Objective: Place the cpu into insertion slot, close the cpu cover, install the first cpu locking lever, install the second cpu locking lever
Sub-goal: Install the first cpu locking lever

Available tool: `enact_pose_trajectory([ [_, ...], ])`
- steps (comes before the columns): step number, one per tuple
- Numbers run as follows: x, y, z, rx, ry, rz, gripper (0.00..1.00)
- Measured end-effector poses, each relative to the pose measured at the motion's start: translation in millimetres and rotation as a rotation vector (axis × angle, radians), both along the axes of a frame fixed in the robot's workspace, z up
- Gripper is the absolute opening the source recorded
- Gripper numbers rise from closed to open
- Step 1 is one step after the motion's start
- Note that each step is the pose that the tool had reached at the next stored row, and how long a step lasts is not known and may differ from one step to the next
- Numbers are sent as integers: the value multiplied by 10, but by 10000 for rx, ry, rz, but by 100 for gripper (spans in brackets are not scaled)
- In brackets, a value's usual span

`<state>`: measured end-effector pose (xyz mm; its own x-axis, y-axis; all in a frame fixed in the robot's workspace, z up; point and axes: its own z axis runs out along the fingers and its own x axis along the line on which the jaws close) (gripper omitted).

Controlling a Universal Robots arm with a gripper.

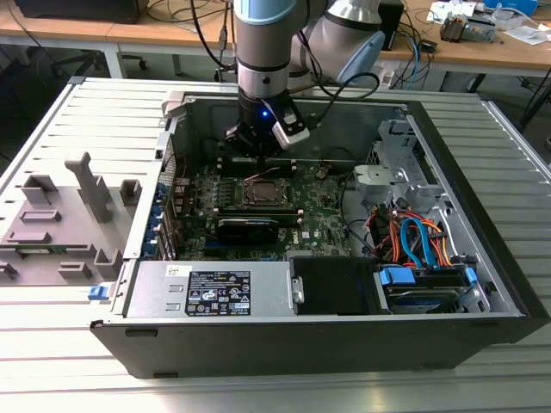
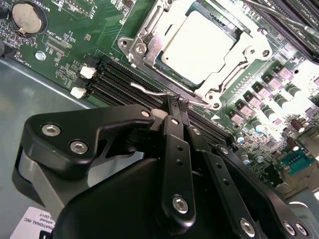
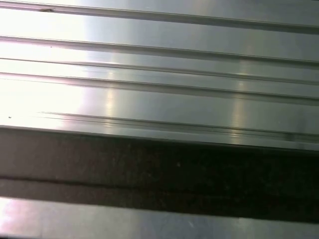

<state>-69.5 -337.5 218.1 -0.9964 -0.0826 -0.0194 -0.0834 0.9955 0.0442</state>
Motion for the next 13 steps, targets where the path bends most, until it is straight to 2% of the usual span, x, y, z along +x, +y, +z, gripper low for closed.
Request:
enact_pose_trajectory([
  [13,124,3,-100,-24,1,71,11],
])
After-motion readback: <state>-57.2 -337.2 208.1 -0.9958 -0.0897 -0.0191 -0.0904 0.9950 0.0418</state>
